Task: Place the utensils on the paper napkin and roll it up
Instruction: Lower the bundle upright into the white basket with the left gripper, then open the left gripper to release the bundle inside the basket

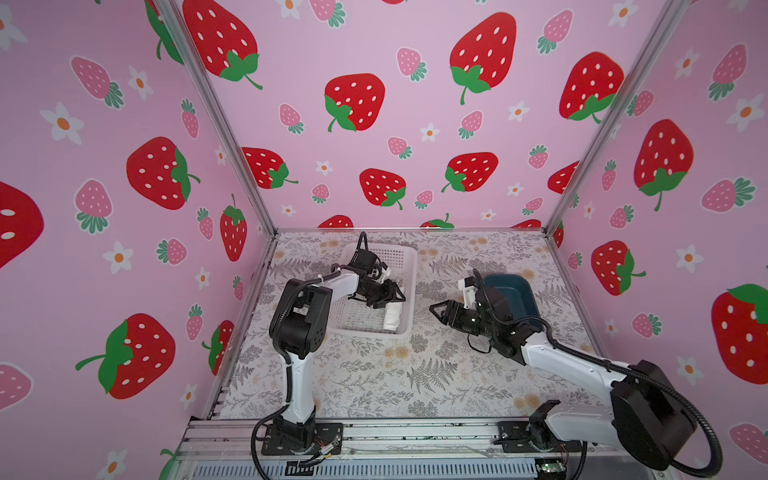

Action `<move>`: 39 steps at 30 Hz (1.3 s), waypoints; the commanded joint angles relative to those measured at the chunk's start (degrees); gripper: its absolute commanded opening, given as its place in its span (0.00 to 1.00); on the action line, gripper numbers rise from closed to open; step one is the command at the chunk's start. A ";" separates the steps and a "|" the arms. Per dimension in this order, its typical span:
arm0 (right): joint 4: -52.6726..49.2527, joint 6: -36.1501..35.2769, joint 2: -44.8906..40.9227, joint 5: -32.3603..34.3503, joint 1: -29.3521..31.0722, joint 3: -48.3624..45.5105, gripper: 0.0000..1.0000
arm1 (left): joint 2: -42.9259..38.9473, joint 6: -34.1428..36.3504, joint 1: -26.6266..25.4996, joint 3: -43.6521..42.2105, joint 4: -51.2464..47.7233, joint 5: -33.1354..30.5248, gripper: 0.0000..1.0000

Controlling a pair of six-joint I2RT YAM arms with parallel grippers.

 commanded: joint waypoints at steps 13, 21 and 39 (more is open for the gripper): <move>0.61 0.20 -1.58 -0.19 0.19 0.32 0.62 | -3.48 0.85 -0.98 2.55 -7.38 -7.61 0.76; 0.62 0.12 -1.38 -0.06 0.19 0.72 0.63 | -5.63 1.55 -0.97 2.62 -9.30 -9.38 0.77; 0.61 0.12 -1.62 0.02 0.22 0.02 0.63 | -6.56 0.48 -0.38 -1.96 -7.30 -10.70 0.50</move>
